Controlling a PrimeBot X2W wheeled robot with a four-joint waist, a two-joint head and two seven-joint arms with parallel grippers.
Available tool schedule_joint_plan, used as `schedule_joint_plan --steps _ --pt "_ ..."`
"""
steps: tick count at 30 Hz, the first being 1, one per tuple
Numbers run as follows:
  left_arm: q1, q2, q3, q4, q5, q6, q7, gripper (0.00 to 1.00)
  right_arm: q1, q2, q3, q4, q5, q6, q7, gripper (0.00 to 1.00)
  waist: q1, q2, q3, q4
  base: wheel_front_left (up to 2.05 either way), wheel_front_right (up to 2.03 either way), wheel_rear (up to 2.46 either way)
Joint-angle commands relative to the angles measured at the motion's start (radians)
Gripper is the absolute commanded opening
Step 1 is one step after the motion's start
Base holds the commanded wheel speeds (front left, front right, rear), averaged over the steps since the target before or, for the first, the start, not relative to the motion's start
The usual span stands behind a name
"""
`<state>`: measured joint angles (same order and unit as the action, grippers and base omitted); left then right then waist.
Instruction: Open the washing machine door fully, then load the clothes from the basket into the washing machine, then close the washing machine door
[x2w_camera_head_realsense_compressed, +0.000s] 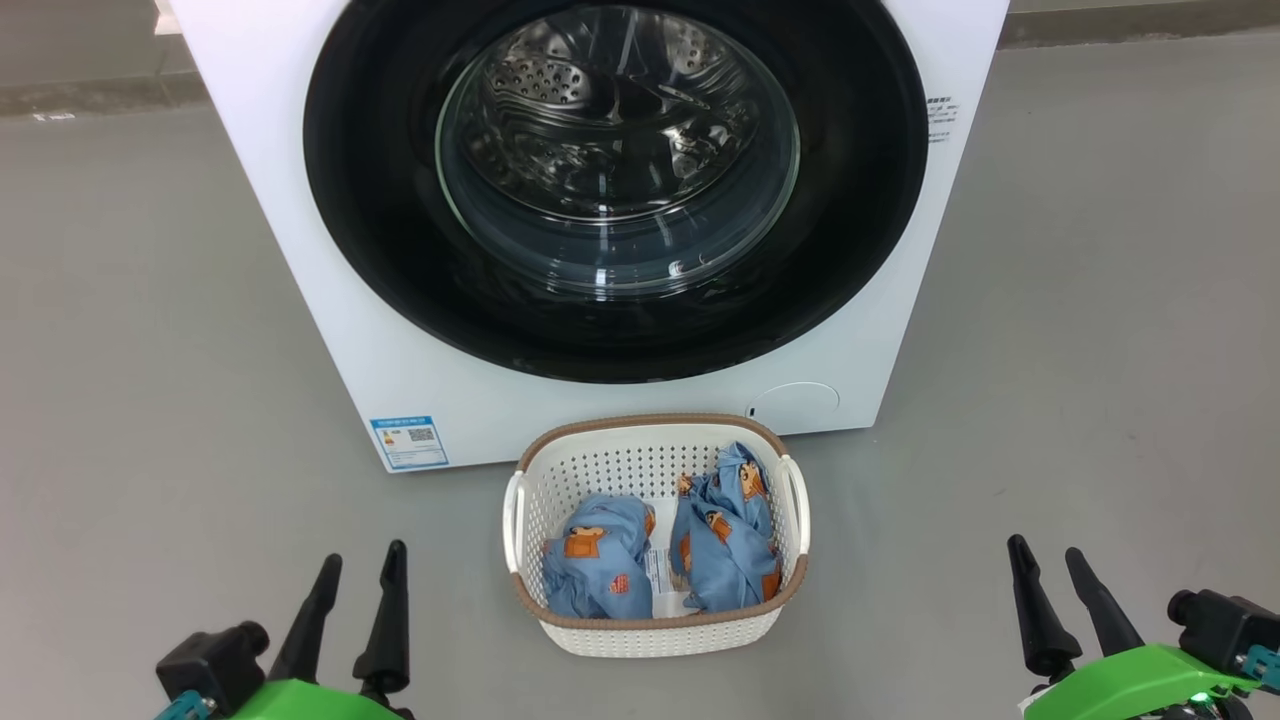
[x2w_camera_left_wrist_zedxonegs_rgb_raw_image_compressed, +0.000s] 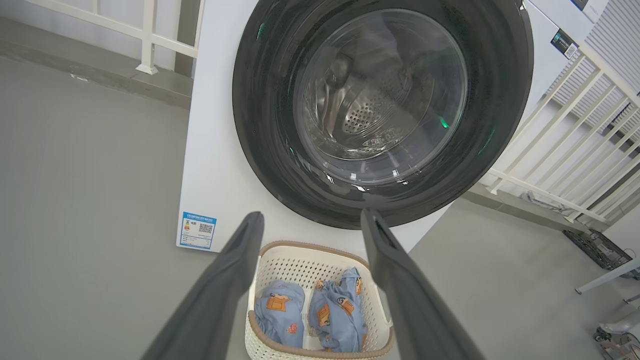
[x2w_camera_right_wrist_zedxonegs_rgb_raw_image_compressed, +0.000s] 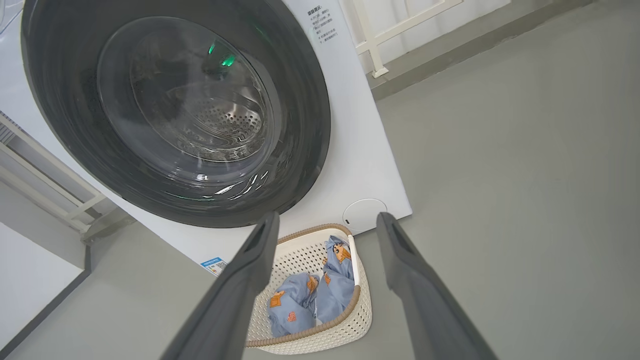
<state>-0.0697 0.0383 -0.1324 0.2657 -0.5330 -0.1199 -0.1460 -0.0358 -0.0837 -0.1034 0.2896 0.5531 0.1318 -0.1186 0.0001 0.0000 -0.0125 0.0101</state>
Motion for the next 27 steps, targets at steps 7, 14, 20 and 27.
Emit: schedule_joint_plan --steps 7,14,20,27 --pt "-0.052 0.016 0.009 0.008 0.091 -0.001 -0.033 1.0 -0.036 -0.005 0.04 -0.035 -0.114 -0.001 -0.017 1.0 -0.0001 0.0 0.003 0.002 0.0 0.0 0.0" --pt "-0.064 0.015 -0.004 0.029 0.169 0.007 -0.057 1.0 -0.031 -0.004 0.055 -0.051 -0.214 -0.001 -0.018 1.0 -0.0001 0.0 0.004 0.003 0.0 0.0 0.0" --pt "-0.073 0.014 -0.012 0.044 0.231 0.023 -0.075 1.0 -0.025 0.0 0.064 -0.071 -0.289 -0.001 -0.02 1.0 -0.0001 0.0 0.003 0.005 0.0 0.0 0.0" --pt "-0.079 0.014 -0.02 0.059 0.283 0.034 -0.092 1.0 -0.017 0.004 0.08 -0.094 -0.359 -0.001 -0.023 1.0 -0.0001 0.0 0.001 0.008 0.0 0.0 0.0"
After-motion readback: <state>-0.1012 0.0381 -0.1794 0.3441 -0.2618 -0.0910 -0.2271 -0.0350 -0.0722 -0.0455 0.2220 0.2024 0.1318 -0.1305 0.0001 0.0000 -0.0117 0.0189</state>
